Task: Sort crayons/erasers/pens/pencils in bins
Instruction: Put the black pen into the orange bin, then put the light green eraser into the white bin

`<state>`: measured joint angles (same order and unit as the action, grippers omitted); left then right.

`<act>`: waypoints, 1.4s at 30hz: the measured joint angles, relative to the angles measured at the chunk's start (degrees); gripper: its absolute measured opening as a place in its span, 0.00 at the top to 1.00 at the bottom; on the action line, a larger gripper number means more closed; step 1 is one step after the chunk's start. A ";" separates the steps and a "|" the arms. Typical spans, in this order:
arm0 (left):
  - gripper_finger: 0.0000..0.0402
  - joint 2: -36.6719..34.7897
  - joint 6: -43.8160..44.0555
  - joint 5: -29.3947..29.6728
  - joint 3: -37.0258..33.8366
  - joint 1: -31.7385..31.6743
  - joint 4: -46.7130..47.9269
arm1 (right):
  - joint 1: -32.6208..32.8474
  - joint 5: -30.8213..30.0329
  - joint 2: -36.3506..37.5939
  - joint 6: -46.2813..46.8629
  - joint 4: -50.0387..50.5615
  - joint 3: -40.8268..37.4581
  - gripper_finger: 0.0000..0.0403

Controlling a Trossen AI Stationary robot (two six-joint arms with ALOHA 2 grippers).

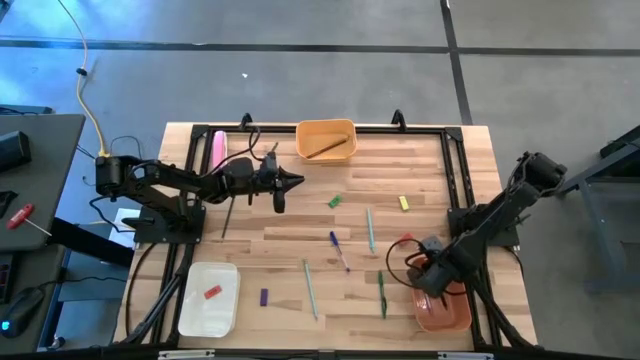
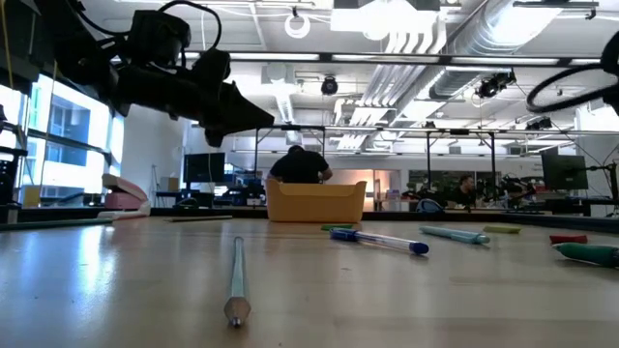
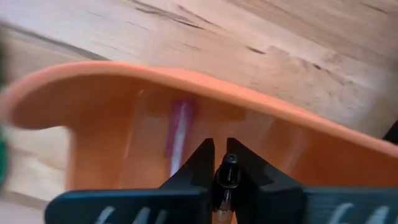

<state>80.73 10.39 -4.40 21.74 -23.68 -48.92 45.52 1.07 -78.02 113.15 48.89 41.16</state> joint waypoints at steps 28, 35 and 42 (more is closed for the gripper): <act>0.98 0.00 -0.93 0.28 -0.03 -0.07 1.56 | 0.02 0.91 -0.02 -14.38 15.46 17.56 0.93; 0.99 0.00 -0.52 0.57 -3.53 0.13 -3.01 | -1.19 -23.93 0.97 -31.96 14.93 24.23 0.99; 1.00 0.00 -0.09 0.57 -5.68 0.13 -6.26 | -10.19 -32.43 9.49 -52.27 -8.97 9.67 1.00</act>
<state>80.73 10.31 -3.84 16.05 -23.55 -55.17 35.33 -31.36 -68.53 60.88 39.92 50.83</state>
